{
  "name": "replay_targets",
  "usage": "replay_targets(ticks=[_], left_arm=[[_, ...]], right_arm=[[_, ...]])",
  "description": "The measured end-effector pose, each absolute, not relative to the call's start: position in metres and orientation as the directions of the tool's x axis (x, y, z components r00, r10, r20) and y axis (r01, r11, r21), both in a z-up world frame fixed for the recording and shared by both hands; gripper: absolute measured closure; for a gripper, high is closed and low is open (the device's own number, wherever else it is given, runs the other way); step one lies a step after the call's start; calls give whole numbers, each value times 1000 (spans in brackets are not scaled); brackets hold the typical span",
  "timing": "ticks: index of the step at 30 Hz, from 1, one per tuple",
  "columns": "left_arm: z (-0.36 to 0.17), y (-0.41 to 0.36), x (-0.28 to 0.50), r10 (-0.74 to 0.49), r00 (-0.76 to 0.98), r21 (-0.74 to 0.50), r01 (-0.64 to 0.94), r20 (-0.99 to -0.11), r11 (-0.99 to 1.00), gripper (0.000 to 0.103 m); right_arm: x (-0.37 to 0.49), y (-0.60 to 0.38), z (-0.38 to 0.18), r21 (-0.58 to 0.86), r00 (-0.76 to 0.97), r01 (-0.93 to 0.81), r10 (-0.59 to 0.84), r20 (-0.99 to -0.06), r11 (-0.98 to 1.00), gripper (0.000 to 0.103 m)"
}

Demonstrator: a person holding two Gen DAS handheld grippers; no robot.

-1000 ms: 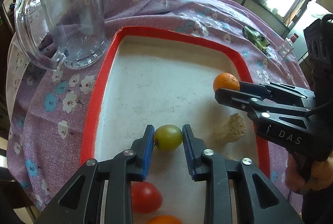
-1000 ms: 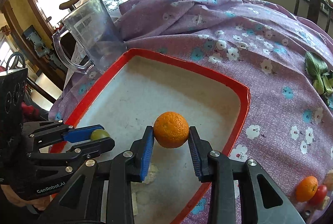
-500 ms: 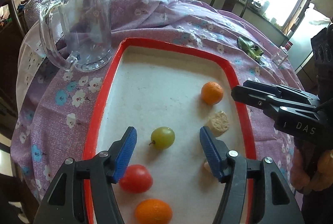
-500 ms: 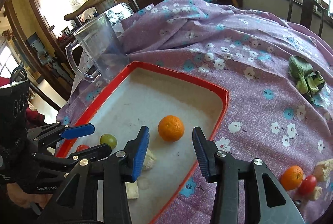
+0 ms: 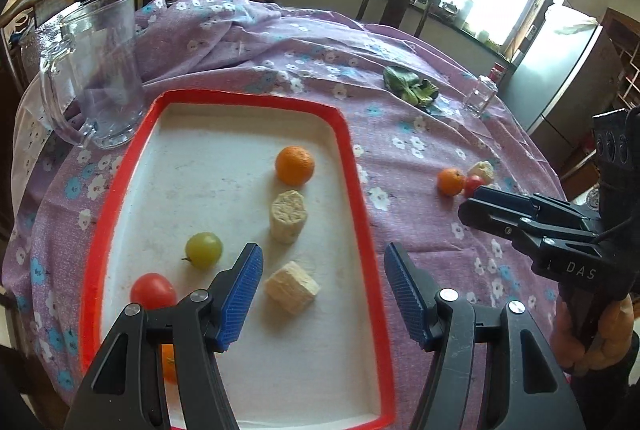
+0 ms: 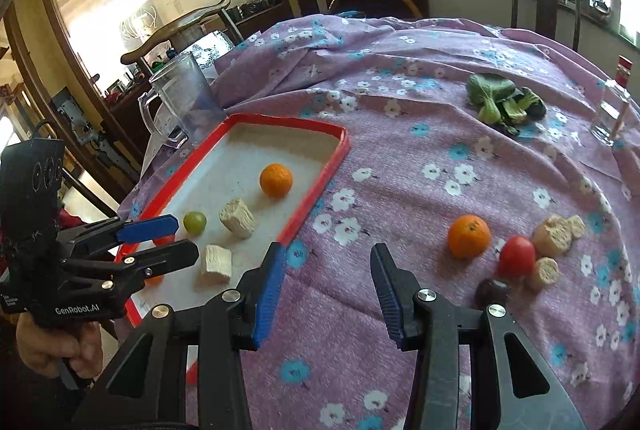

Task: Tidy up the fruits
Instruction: 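Withdraw both tools from the tray toward the remaining fruit and bread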

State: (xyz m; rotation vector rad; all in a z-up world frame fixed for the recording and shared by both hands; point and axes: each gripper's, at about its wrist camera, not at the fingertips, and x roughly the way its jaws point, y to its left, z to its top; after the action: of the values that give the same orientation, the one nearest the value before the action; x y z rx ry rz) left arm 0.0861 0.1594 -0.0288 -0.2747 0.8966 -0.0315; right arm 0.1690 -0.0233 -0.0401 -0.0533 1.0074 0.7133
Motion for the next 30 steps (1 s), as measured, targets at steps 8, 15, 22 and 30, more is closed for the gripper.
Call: replay_targets(ticks=[8, 15, 22, 30], left_arm=[[-23, 122, 87, -201, 624, -264, -8, -755, 965, 40], [-24, 90, 94, -243, 609, -269, 51, -755, 962, 39], [-32, 61, 108, -277, 585, -275, 95, -762, 957, 39], [-44, 40, 129, -276, 563, -262, 107, -779, 959, 39]], right_arm=[[151, -96, -41, 259, 382, -491, 472, -794, 832, 58], [144, -149, -45, 256, 420, -411, 431, -798, 875, 58], [141, -186, -52, 264, 439, -350, 406, -802, 899, 58], [147, -206, -57, 274, 451, -315, 398, -799, 909, 58]])
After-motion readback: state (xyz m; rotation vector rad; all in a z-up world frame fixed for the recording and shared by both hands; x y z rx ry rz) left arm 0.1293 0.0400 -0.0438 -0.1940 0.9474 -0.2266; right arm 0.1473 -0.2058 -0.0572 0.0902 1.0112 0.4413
